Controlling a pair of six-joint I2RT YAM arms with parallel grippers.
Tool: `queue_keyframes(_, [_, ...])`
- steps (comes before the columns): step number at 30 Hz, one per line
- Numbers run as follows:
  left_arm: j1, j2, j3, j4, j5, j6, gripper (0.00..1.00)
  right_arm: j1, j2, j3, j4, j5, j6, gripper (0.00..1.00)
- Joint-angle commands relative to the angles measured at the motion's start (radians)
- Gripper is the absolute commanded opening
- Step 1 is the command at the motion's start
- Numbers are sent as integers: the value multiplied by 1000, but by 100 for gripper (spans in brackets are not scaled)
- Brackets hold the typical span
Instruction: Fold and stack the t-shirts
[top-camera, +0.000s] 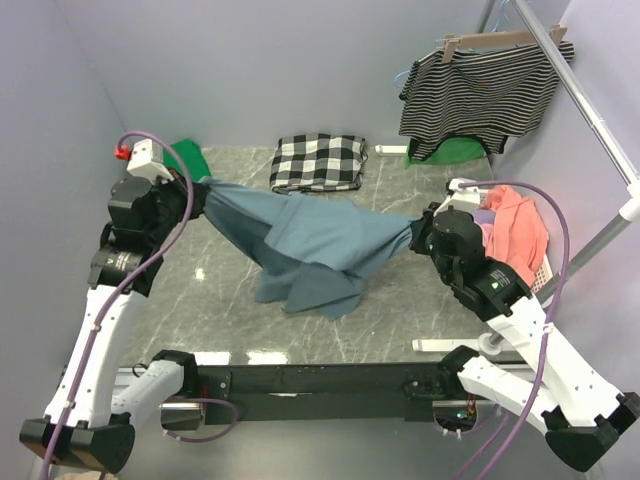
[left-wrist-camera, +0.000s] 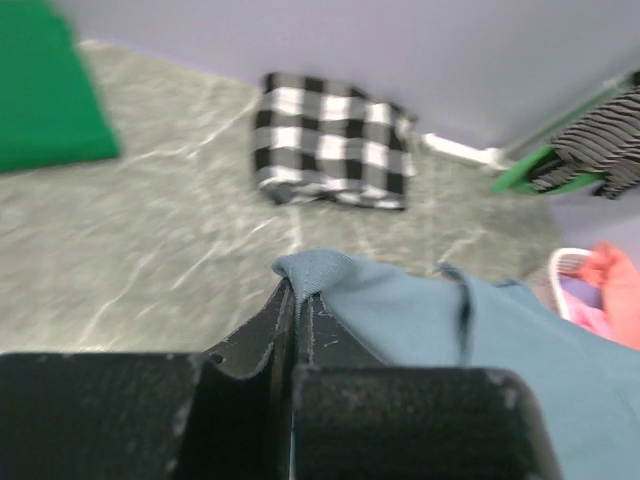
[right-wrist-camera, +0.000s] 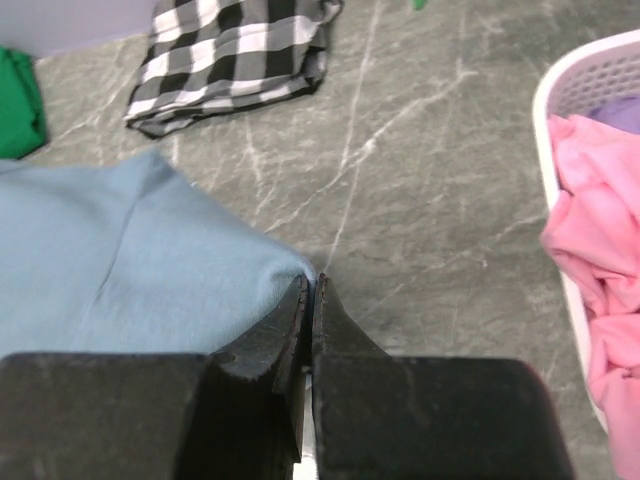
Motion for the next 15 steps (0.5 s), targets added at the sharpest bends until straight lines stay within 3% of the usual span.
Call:
queue_keyframes(1, [25,-54,128,-176,-147,48,6,-9,0,21,-18,131,3,4])
queue_keyframes(6, [31,-58,231,-285,-249,76,8,-15,87,99,-97,215,12,0])
queue_keyframes(10, [50,-65,254,-331,-316,90,13,-42,196,110,-169,333,33,2])
queue_keyframes(15, [63,-74,146,-285,-302,71,9,-221,296,17,-80,300,9,0])
